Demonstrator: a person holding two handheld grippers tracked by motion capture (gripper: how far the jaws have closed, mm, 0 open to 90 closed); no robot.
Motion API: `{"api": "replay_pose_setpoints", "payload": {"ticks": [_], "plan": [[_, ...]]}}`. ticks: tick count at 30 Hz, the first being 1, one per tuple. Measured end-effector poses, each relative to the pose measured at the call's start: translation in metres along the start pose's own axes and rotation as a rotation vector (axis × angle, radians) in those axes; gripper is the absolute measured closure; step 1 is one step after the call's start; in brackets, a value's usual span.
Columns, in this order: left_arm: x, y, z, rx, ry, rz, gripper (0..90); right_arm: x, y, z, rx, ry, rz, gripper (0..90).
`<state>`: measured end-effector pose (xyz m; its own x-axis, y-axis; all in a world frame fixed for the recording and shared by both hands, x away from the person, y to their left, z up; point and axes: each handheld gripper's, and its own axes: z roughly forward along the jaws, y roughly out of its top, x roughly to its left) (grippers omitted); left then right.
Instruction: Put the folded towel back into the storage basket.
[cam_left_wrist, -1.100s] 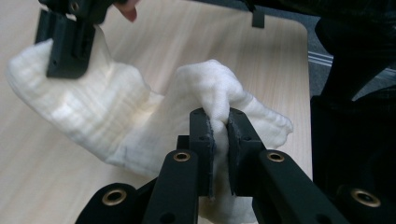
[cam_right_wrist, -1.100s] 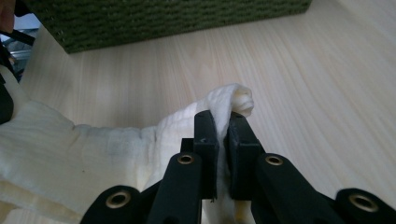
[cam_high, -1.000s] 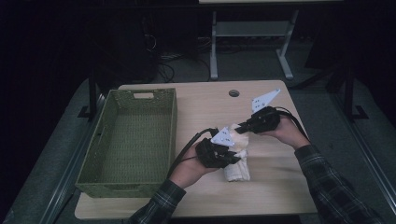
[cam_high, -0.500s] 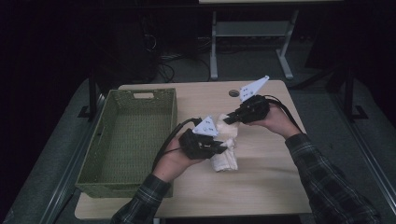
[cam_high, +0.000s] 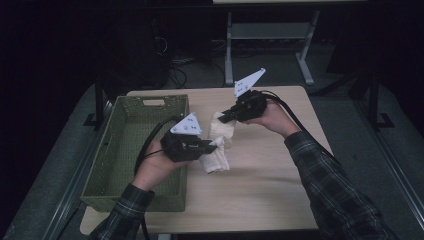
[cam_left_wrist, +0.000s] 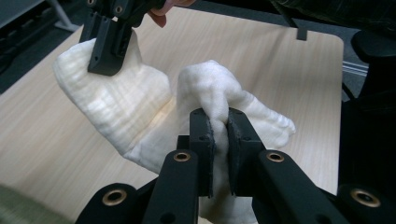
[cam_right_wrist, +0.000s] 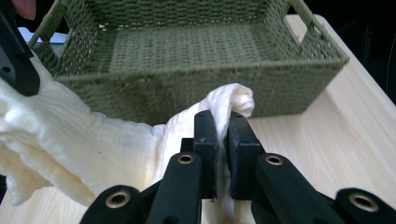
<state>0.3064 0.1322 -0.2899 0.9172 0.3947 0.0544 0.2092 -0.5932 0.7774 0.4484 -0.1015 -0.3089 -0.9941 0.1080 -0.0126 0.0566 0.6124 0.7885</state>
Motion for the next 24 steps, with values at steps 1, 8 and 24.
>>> {"api": "replay_pose_setpoints", "payload": {"ticks": [1,8,24], "plan": [[0.002,-0.001,-0.005,0.001,0.006,-0.002,81.9,0.000,0.004,0.003,-0.002,0.002,-0.001,84.1],[0.013,-0.013,-0.035,-0.002,0.055,-0.016,81.9,-0.006,0.027,0.021,-0.027,0.003,-0.002,84.1],[0.027,-0.049,-0.073,0.007,0.116,-0.058,81.9,-0.011,0.066,0.066,-0.022,0.007,-0.027,84.1]]}}
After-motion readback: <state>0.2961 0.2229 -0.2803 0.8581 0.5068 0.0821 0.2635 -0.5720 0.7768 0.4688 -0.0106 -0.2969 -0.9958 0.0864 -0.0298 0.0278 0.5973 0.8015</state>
